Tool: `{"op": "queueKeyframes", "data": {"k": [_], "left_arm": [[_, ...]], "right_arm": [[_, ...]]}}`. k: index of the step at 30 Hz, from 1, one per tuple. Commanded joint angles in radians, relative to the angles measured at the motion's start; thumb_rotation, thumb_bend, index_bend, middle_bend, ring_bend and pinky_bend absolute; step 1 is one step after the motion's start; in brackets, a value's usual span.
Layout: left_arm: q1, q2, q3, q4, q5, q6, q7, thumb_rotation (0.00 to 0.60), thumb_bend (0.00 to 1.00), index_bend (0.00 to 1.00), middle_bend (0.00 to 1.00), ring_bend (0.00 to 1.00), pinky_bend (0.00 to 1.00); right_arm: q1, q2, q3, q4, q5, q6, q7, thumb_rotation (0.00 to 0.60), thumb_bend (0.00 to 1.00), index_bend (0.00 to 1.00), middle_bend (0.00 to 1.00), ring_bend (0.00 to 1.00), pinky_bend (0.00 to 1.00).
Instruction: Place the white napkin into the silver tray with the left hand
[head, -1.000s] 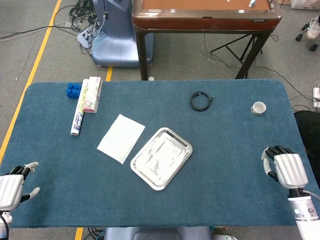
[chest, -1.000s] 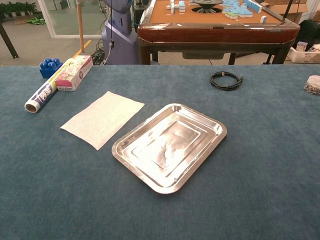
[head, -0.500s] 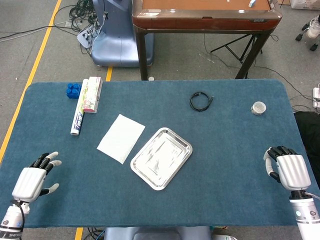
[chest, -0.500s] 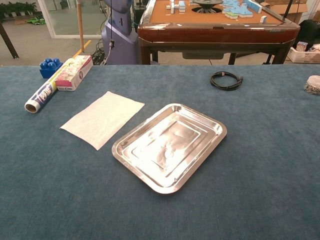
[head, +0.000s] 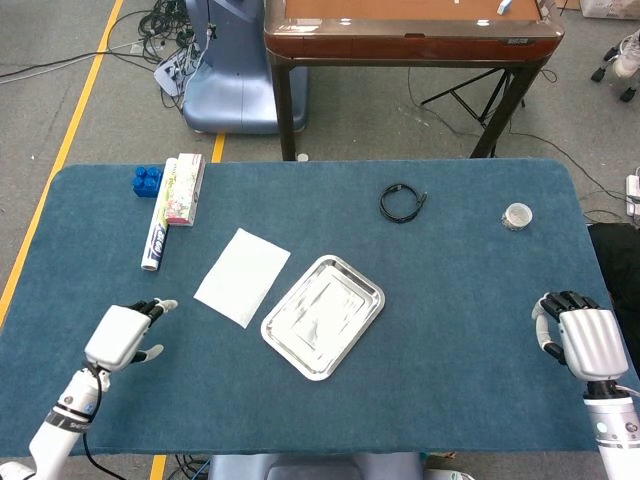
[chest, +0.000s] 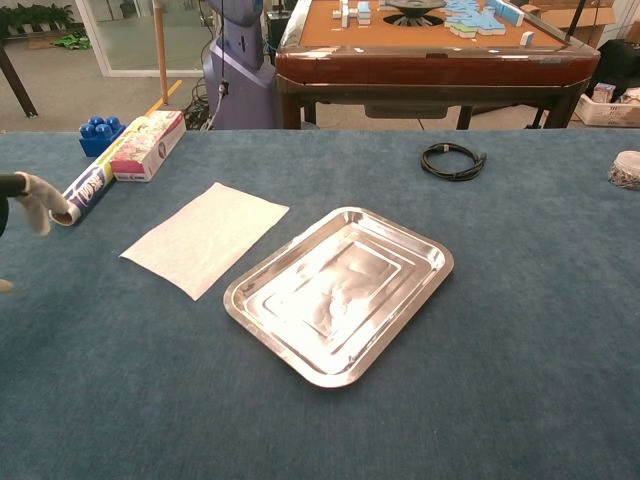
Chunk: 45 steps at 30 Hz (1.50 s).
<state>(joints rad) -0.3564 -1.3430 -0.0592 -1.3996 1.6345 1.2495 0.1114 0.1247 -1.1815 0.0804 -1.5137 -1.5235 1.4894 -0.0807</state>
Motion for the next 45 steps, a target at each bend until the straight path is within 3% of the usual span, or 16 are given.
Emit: {"op": "queueKeyframes", "data": {"k": [1, 5, 7, 15, 21, 32, 45], "left_arm": [[-0.04, -0.024, 0.0, 0.025, 0.004, -0.043, 0.019, 0.6, 0.14, 0.23, 0.73, 0.76, 0.97], [-0.071, -0.055, -0.004, 0.049, -0.005, -0.073, 0.033, 0.6, 0.14, 0.26, 0.96, 0.97, 1.0], [-0.084, -0.075, -0.008, 0.065, -0.006, -0.076, 0.033, 0.6, 0.14, 0.3, 1.0, 1.0, 1.0], [-0.14, -0.149, 0.0, 0.144, 0.017, -0.091, -0.007, 0.6, 0.14, 0.41, 1.0, 1.0, 1.0], [-0.175, -0.202, 0.001, 0.219, 0.028, -0.089, -0.03, 0.6, 0.14, 0.44, 1.0, 1.0, 1.0], [-0.217, -0.275, -0.007, 0.301, -0.007, -0.114, -0.017, 0.6, 0.14, 0.44, 1.0, 1.0, 1.0], [-0.235, -0.291, -0.008, 0.294, -0.07, -0.159, 0.068, 0.6, 0.14, 0.43, 1.0, 1.0, 1.0]], "right_arm": [[-0.001, 0.0, 0.0, -0.001, 0.0, 0.002, -0.001, 0.6, 0.48, 0.55, 0.49, 0.37, 0.45], [-0.004, 0.001, 0.001, -0.002, 0.001, 0.007, -0.002, 0.6, 0.48, 0.55, 0.49, 0.37, 0.45], [-0.006, 0.002, 0.001, -0.003, 0.001, 0.01, -0.001, 0.6, 0.48, 0.55, 0.49, 0.37, 0.45], [-0.012, 0.008, 0.002, -0.009, -0.002, 0.022, 0.002, 0.6, 0.48, 0.55, 0.49, 0.37, 0.45], [-0.015, 0.014, 0.005, -0.012, -0.001, 0.029, 0.007, 0.6, 0.48, 0.55, 0.49, 0.37, 0.45], [-0.019, 0.02, 0.007, -0.016, -0.002, 0.034, 0.015, 0.6, 0.48, 0.55, 0.49, 0.37, 0.45], [-0.02, 0.021, 0.007, -0.02, -0.003, 0.034, 0.014, 0.6, 0.48, 0.55, 0.49, 0.37, 0.45]]}}
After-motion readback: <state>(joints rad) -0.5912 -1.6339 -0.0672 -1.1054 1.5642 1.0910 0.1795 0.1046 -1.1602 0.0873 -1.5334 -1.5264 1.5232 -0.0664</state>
